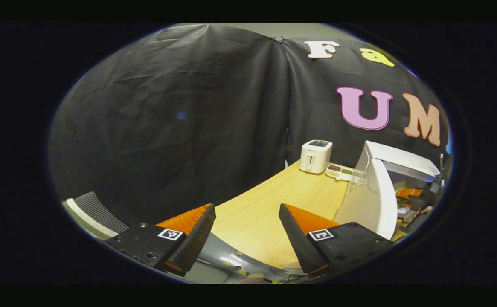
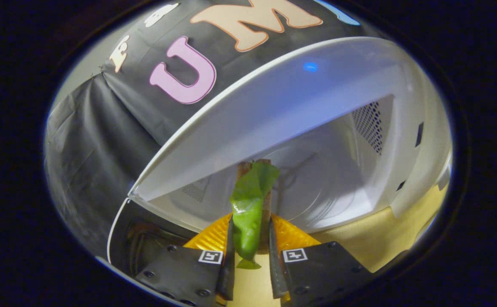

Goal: Open the microwave oven with the left hand, put the food in, and close the microwave oven.

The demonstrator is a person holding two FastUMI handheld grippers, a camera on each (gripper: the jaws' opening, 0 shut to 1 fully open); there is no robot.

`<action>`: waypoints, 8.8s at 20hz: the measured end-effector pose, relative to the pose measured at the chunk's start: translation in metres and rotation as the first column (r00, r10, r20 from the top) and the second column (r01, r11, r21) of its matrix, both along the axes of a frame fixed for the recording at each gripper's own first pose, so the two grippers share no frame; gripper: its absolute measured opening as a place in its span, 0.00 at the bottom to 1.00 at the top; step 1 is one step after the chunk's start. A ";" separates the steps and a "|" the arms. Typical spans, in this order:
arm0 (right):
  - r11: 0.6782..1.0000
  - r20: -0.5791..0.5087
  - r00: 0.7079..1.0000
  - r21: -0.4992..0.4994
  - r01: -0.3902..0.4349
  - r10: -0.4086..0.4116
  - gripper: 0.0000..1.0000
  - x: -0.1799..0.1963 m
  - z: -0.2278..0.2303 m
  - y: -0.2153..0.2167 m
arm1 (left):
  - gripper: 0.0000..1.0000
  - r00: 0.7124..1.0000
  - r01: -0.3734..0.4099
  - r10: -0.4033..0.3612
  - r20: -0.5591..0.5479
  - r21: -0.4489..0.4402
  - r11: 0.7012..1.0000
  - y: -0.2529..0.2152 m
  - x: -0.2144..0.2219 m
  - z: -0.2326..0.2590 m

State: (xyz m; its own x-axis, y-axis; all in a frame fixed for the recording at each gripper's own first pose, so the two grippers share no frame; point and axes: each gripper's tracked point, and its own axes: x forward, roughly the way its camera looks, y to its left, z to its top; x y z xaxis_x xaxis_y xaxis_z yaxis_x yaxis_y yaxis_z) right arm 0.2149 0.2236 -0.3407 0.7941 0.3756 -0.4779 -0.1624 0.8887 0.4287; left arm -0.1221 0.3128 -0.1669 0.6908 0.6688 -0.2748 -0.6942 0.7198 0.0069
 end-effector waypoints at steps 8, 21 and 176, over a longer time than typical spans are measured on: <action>0.992 0.086 0.996 -0.129 0.007 0.004 0.34 0.022 -0.003 -0.006 | 0.92 0.999 -0.045 0.045 -0.015 0.005 0.999 0.004 -0.017 0.001; 0.932 0.177 0.984 -0.355 0.075 -0.011 0.75 0.038 0.003 -0.044 | 0.92 1.000 -0.005 0.005 -0.006 0.007 1.000 -0.002 -0.012 0.006; 0.819 0.467 0.845 -0.355 0.450 -0.261 0.92 -0.154 0.264 -0.411 | 0.01 0.721 0.693 -0.693 -0.001 0.003 0.721 -0.412 0.278 -0.017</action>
State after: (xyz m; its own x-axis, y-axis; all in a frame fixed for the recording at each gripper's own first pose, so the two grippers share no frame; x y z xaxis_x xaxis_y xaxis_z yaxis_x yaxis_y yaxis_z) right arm 0.0605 -0.1874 -0.0767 0.9784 -0.1433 -0.1493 0.1382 0.9894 -0.0445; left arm 0.1563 -0.0989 -0.1838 0.9618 0.0040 -0.2737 -0.0014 1.0000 0.0098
